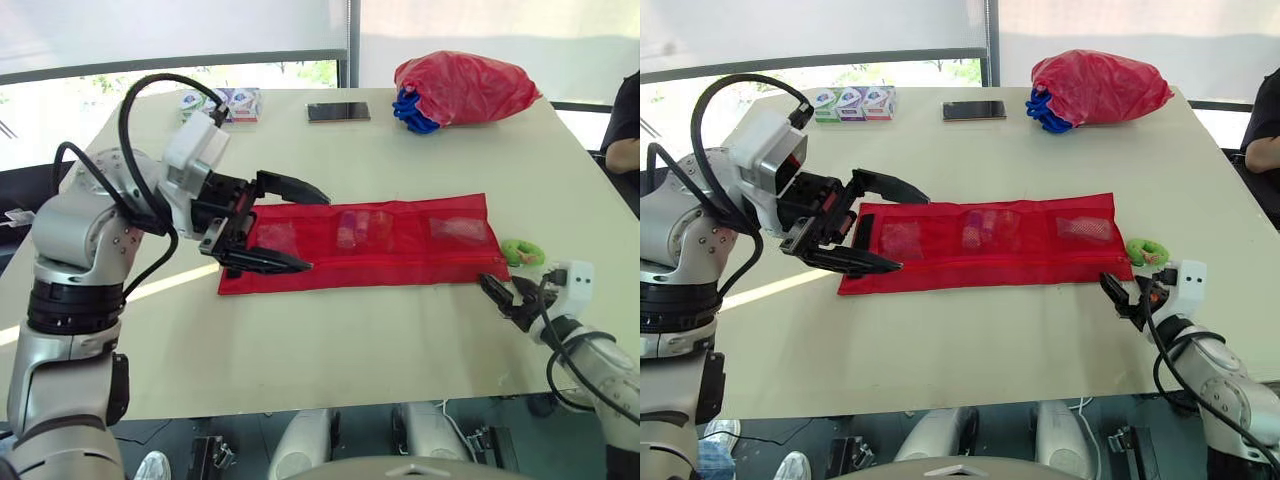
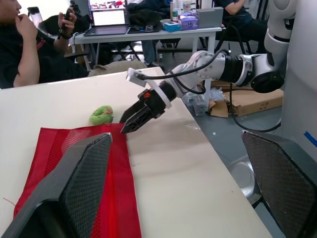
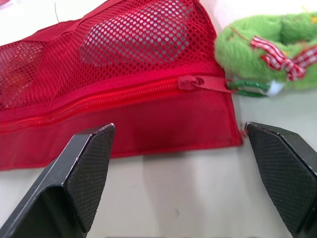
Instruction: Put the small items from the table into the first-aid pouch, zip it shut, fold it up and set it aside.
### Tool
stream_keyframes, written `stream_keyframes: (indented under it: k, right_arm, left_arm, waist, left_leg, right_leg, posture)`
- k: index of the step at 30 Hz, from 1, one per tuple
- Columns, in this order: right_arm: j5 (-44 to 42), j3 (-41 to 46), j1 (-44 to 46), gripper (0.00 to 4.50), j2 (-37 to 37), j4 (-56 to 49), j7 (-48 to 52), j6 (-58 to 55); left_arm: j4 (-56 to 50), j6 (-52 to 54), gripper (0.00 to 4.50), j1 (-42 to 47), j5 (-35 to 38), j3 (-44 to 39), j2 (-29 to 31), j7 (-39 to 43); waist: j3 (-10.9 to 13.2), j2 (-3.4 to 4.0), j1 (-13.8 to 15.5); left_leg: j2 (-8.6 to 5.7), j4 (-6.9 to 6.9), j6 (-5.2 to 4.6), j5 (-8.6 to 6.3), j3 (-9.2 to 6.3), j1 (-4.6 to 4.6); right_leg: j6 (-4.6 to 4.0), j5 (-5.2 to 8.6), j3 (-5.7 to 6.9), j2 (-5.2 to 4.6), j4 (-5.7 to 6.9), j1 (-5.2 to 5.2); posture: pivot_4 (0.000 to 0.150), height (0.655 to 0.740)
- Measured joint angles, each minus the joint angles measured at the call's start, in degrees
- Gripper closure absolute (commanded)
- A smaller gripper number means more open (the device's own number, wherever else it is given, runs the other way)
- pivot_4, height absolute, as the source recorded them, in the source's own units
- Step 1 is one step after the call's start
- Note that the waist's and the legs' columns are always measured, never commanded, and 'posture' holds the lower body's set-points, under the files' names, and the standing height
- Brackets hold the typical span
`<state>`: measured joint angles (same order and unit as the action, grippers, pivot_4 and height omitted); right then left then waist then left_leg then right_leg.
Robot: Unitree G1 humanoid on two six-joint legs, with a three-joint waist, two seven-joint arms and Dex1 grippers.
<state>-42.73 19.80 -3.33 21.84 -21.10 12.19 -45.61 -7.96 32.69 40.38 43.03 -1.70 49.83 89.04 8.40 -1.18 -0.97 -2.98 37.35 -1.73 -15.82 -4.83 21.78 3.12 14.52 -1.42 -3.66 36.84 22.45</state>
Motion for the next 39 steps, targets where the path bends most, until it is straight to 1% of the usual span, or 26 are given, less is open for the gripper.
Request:
stream_keyframes:
  k: [1, 5, 9, 13, 15, 16, 17, 18, 19, 20, 24, 27, 29, 32, 34, 37, 39]
  right_arm:
    - [-0.8, 0.3, 2.1, 0.0, 0.0, 1.2, -0.4, -1.7]
    - [-4.2, 1.9, 5.4, 0.0, -1.3, 3.1, -1.1, -5.1]
    - [-9.0, 2.6, 6.4, 0.0, -2.4, 4.7, 1.4, -7.0]
    - [-9.7, 3.1, 7.2, 1.12, -4.5, 6.8, 1.9, -6.0]
    - [-9.9, 3.2, 7.2, 1.98, -5.4, 7.6, 2.1, -5.5]
    - [-10.2, 3.2, 7.2, 2.6, -6.2, 7.9, 2.1, -5.4]
    - [-10.5, 3.1, 7.2, 3.02, -6.5, 8.0, 2.1, -5.3]
    - [-10.6, 3.1, 7.2, 3.56, -6.5, 8.0, 2.1, -5.2]
    - [-11.0, 3.1, 7.2, 4.21, -6.6, 7.7, 2.3, -5.0]
    - [-11.2, 3.1, 7.2, 4.38, -6.6, 7.6, 2.3, -4.9]
    - [-11.8, 3.4, 7.0, 4.38, -7.1, 7.3, 2.0, -4.0]
    - [-14.1, 4.8, 6.3, 4.38, -7.8, 7.0, 1.0, -3.4]
    - [-16.0, 6.4, 5.0, 4.38, -6.9, 5.6, 0.8, -3.4]
    - [-20.7, 10.7, 1.3, 4.38, -2.0, 3.1, 1.4, -4.2]
    - [-25.3, 16.4, -2.1, 4.38, 3.0, 1.4, 2.4, -4.8]
    - [-30.0, 18.6, -3.7, 4.38, 5.9, 0.7, 3.4, -5.8]
    - [-34.2, 19.5, -3.9, 4.38, 11.0, 0.3, 4.5, -7.4]
  left_arm:
    - [-0.2, 0.0, 0.04, 0.0, 0.0, 0.0, 0.0, 0.0]
    - [-0.6, 0.0, 0.04, -0.2, 0.0, 0.0, 0.0, 0.0]
    - [-1.7, 0.2, 0.04, -0.9, 0.2, 0.0, -0.2, -0.5]
    - [-2.1, 0.8, 0.0, -0.9, 1.0, 0.0, -1.3, -1.7]
    - [-2.1, 0.9, 0.0, -0.9, 1.1, 0.0, -1.9, -2.5]
    - [-2.1, 1.2, 0.0, -0.9, 1.2, 0.0, -2.2, -3.0]
    - [-2.1, 1.4, 0.0, -0.9, 1.2, 0.0, -2.4, -3.3]
    - [-2.1, 1.5, 0.0, -0.9, 1.2, 0.0, -2.6, -3.6]
    - [-2.1, 1.5, 0.0, -0.9, 1.2, 0.0, -2.8, -4.0]
    - [-2.1, 1.5, 0.0, -0.9, 1.2, 0.0, -2.8, -4.0]
    - [-2.1, 1.5, 0.0, -0.7, 1.1, 0.0, -3.0, -4.3]
    - [-2.0, 1.5, 0.0, -0.1, 1.0, 0.1, -3.7, -4.3]
    - [-1.9, 1.5, 0.0, -0.1, 1.0, 0.1, -3.8, -4.4]
    - [-1.7, 1.7, 0.0, 0.1, 1.0, 0.2, -3.9, -4.4]
    - [-1.4, 1.8, 0.0, 0.1, 0.9, 0.2, -3.8, -4.3]
    - [-1.4, 1.9, 0.0, 0.2, 0.9, 0.2, -3.9, -4.4]
    - [-1.5, 2.1, 0.0, 0.2, 0.9, 0.2, -3.5, -4.6]
  waist:
    - [0.0, -0.01, -0.1]
    - [0.0, -0.01, -0.1]
    - [0.0, 0.0, -0.1]
    - [0.0, 0.02, -0.1]
    - [0.0, 0.03, -0.1]
    - [0.0, 0.04, -0.1]
    - [0.0, 0.05, -0.2]
    - [0.0, 0.07, -0.1]
    - [0.0, 0.04, -0.1]
    - [0.0, 0.03, -0.1]
    - [0.0, 0.06, 0.0]
    - [0.0, 0.07, 0.1]
    - [0.1, 0.13, 0.3]
    - [0.1, 0.17, 0.6]
    - [0.1, 0.13, 0.5]
    - [0.1, 0.14, 0.0]
    - [0.1, 0.3, -0.2]
  left_leg:
    - [0.0, 0.0, 0.0, 0.0, 0.03, -0.01]
    - [0.04, 0.0, 0.0, 0.0, 0.03, -0.01]
    - [0.06, 0.0, -0.01, 0.0, 0.05, 0.0]
    - [0.07, 0.0, -0.02, -0.01, 0.06, -0.01]
    - [0.07, 0.0, 0.0, 0.0, 0.06, -0.01]
    - [0.07, 0.0, 0.0, 0.0, 0.06, 0.01]
    - [0.07, 0.0, 0.0, 0.0, 0.07, 0.01]
    - [0.06, 0.0, 0.0, 0.01, 0.07, 0.01]
    - [0.06, 0.01, 0.01, 0.01, 0.06, 0.0]
    - [0.06, 0.01, 0.01, 0.01, 0.06, 0.0]
    - [0.05, 0.03, 0.01, 0.01, 0.06, -0.01]
    - [0.04, 0.03, 0.01, 0.01, 0.06, 0.01]
    - [0.0, 0.04, 0.01, 0.01, 0.05, 0.03]
    - [-0.06, 0.06, -0.02, 0.0, 0.02, 0.07]
    - [-0.04, 0.07, -0.12, -0.06, 0.04, 0.06]
    - [0.06, 0.06, -0.26, -0.14, 0.06, -0.04]
    - [0.06, 0.05, -0.28, -0.15, 0.16, -0.06]
  right_leg:
    - [0.0, 0.0, -0.02, 0.0, 0.0, 0.0]
    - [0.0, 0.0, -0.02, 0.05, 0.01, 0.0]
    - [0.0, 0.0, -0.06, 0.07, 0.01, 0.0]
    - [0.0, 0.0, -0.07, 0.08, 0.03, 0.0]
    - [0.0, 0.0, -0.07, 0.08, 0.03, 0.0]
    - [0.0, 0.0, -0.07, 0.09, 0.03, 0.01]
    - [0.0, 0.0, -0.08, 0.08, 0.04, 0.01]
    - [0.0, 0.0, -0.08, 0.08, 0.03, 0.02]
    - [0.0, 0.0, -0.08, 0.08, 0.03, 0.01]
    - [0.0, 0.0, -0.07, 0.08, 0.03, 0.01]
    - [0.0, -0.01, -0.07, 0.08, 0.03, 0.01]
    - [0.0, 0.0, -0.07, 0.07, 0.03, 0.01]
    - [0.0, 0.0, -0.07, 0.04, 0.02, 0.01]
    - [0.0, 0.0, -0.03, -0.02, -0.01, 0.0]
    - [0.01, -0.01, -0.04, -0.01, -0.01, -0.05]
    - [0.01, 0.0, -0.06, 0.07, 0.01, -0.11]
    - [0.01, 0.0, -0.14, 0.07, 0.03, -0.11]
  posture:
    - [0.15, 0.74]
    - [0.15, 0.74]
    - [0.15, 0.74]
    - [0.15, 0.74]
    - [0.15, 0.74]
    - [0.15, 0.74]
    - [0.15, 0.74]
    - [0.15, 0.74]
    - [0.15, 0.74]
    - [0.15, 0.74]
    - [0.15, 0.74]
    - [0.15, 0.74]
    - [0.15, 0.74]
    - [0.15, 0.74]
    - [0.15, 0.74]
    - [0.15, 0.74]
    - [0.15, 0.74]
